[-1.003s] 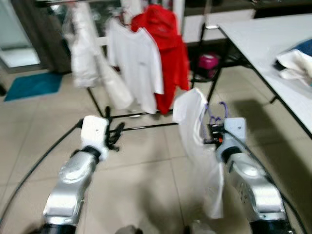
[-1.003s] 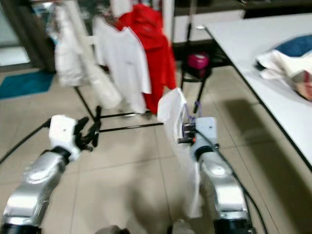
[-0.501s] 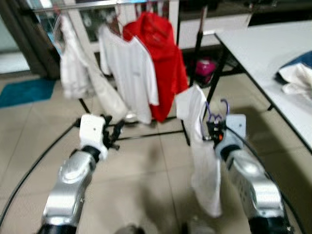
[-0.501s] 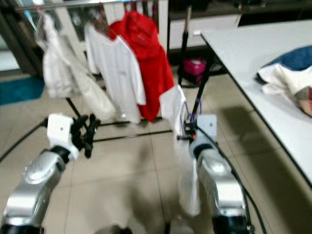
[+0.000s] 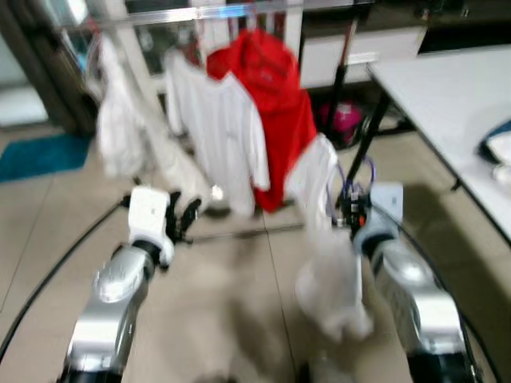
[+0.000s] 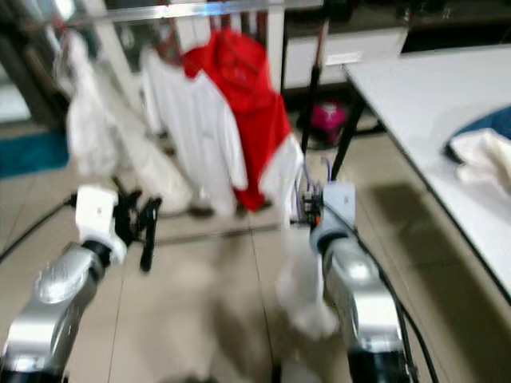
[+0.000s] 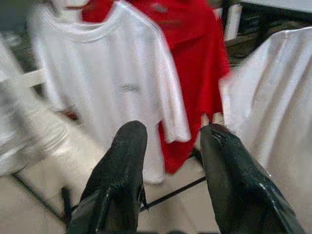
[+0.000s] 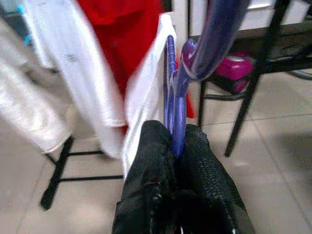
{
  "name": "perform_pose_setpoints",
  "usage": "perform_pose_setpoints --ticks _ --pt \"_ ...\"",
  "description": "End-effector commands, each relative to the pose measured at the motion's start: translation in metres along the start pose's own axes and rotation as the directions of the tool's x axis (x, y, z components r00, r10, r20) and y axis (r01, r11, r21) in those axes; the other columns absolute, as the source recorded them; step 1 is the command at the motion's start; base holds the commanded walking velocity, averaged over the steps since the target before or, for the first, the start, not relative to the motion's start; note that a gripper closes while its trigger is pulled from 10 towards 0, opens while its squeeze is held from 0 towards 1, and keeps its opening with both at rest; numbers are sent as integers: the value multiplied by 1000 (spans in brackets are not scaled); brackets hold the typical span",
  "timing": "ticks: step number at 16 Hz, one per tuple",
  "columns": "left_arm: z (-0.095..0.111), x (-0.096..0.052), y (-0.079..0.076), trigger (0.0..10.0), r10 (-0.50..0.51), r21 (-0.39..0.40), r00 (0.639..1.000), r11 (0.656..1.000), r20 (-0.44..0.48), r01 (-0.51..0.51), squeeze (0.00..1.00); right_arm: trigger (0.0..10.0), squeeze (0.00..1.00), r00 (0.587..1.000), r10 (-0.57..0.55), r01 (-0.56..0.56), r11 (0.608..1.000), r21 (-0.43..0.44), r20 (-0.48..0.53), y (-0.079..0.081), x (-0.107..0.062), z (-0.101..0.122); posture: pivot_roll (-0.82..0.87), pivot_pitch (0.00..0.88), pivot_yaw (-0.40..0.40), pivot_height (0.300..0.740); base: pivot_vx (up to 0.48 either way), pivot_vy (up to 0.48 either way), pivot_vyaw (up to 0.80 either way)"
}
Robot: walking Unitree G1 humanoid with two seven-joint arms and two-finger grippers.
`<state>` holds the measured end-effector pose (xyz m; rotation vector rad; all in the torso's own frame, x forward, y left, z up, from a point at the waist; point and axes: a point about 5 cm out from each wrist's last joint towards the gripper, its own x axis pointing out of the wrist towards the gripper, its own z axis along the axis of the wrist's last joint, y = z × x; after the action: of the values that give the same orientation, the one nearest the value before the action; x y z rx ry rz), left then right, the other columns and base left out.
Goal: Hang hanger
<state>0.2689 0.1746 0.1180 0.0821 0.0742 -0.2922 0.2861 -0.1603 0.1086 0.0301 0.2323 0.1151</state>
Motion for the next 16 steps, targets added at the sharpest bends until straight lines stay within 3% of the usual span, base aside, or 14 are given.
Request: perform_pose_setpoints --ticks 1,16 --pt "2 1 -4 10000 -28 17 1000 999 7 28 0 10000 0 998 -29 30 1000 -10 49 -9 0 10 -45 93 63 740 401 0 -800" --pt "0 1 -11 10000 -56 23 998 998 3 56 0 10000 0 996 -38 44 997 -64 84 -17 4 18 -49 79 59 740 399 0 0"
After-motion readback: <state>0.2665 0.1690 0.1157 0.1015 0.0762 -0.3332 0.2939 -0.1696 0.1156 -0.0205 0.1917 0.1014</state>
